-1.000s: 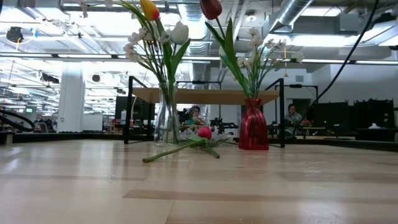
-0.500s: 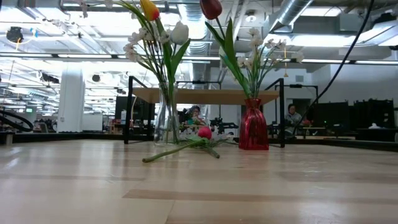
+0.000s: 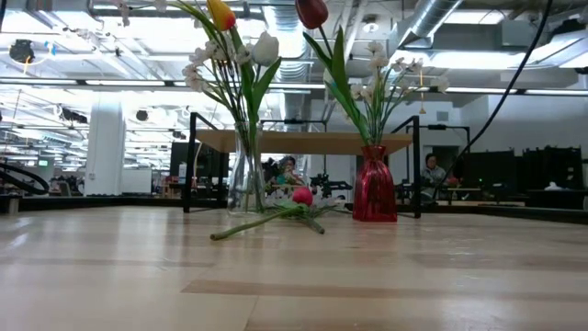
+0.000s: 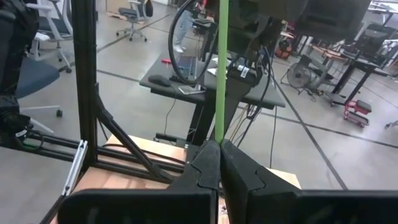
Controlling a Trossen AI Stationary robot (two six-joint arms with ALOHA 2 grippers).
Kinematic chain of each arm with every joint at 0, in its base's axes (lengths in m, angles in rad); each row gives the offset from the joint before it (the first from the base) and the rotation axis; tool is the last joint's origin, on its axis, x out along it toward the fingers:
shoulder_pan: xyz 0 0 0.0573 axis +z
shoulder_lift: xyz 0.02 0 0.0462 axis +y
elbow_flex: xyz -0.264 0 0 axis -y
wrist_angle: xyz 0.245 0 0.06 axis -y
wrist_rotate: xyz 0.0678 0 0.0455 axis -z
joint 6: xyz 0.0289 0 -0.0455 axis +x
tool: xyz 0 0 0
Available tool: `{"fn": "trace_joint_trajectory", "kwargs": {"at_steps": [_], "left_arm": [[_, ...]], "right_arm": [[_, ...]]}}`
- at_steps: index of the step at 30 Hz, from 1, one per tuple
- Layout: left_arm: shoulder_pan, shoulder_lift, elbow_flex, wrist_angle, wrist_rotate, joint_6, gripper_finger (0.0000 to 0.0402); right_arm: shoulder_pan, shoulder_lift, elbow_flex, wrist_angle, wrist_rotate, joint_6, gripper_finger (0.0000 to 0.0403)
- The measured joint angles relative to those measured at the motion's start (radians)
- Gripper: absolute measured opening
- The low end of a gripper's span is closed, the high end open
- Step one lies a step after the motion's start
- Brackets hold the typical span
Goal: Pick and place flowers into a vace then onto a shelf
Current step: Put the pink flower into the red vase
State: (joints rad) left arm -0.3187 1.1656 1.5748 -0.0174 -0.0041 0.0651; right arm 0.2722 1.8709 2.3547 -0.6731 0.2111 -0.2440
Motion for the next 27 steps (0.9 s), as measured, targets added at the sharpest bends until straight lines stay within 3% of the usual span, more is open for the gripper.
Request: {"fn": "trace_joint_trajectory", "kwargs": {"at_steps": [12, 18, 24, 27], "left_arm": [[0.000, -0.018, 0.000, -0.016, -0.049, 0.051, 0.0177], [0.000, -0.025, 0.000, -0.033, -0.055, 0.081, 0.0111], [-0.001, -0.030, 0.000, -0.041, -0.064, 0.135, 0.0015], [-0.001, -0.032, 0.000, -0.041, -0.086, 0.151, 0.0006]], "right_arm": [[0.000, 0.000, 0.000, -0.003, 0.000, 0.000, 0.0000], [0.000, 0.000, 0.000, -0.005, 0.000, 0.000, 0.0000], [0.000, 0.000, 0.000, -0.007, 0.000, 0.000, 0.0000], [0.000, 0.000, 0.000, -0.007, 0.001, 0.004, 0.0000]]}}
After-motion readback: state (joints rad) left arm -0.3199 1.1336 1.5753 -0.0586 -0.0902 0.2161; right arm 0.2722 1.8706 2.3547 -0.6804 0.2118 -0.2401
